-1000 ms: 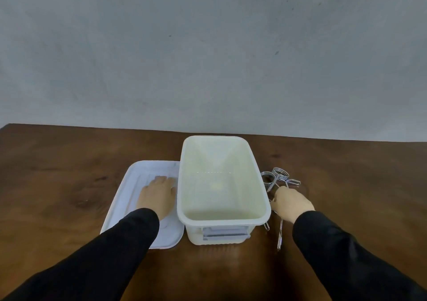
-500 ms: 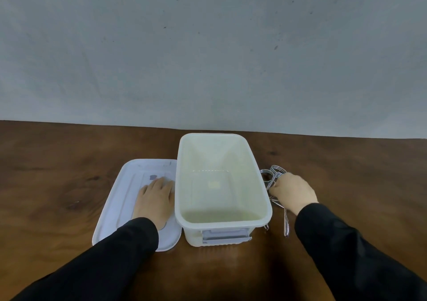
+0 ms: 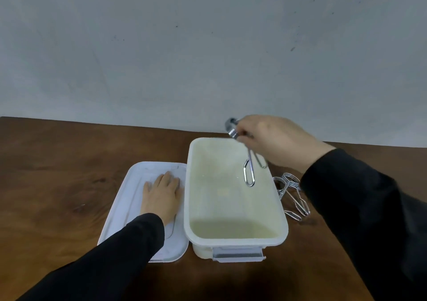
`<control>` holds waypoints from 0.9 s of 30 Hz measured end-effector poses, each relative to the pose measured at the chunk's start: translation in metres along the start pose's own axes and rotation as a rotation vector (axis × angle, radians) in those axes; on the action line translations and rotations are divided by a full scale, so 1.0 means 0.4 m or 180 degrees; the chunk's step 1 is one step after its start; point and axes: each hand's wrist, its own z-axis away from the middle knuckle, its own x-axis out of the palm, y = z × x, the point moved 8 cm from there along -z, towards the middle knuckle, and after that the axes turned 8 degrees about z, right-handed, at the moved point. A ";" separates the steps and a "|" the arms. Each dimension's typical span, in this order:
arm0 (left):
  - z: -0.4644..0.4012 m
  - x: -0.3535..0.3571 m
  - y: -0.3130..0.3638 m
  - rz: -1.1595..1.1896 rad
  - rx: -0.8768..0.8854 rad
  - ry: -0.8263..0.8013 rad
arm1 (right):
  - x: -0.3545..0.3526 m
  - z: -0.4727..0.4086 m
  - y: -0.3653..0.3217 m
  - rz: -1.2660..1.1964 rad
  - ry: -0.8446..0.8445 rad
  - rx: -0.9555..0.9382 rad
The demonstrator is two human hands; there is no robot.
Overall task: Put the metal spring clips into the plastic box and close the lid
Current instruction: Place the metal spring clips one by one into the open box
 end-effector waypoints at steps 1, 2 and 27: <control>0.001 -0.001 -0.002 0.0036 -0.0008 0.0002 | 0.025 -0.010 -0.036 0.0072 -0.0163 -0.0185; 0.001 -0.003 -0.005 0.0082 -0.0023 0.0003 | 0.053 -0.019 -0.066 0.0156 -0.0295 -0.0337; 0.018 -0.010 -0.038 -0.0190 -0.0260 -0.0023 | 0.485 -0.093 -0.138 -0.0563 -0.1991 0.0313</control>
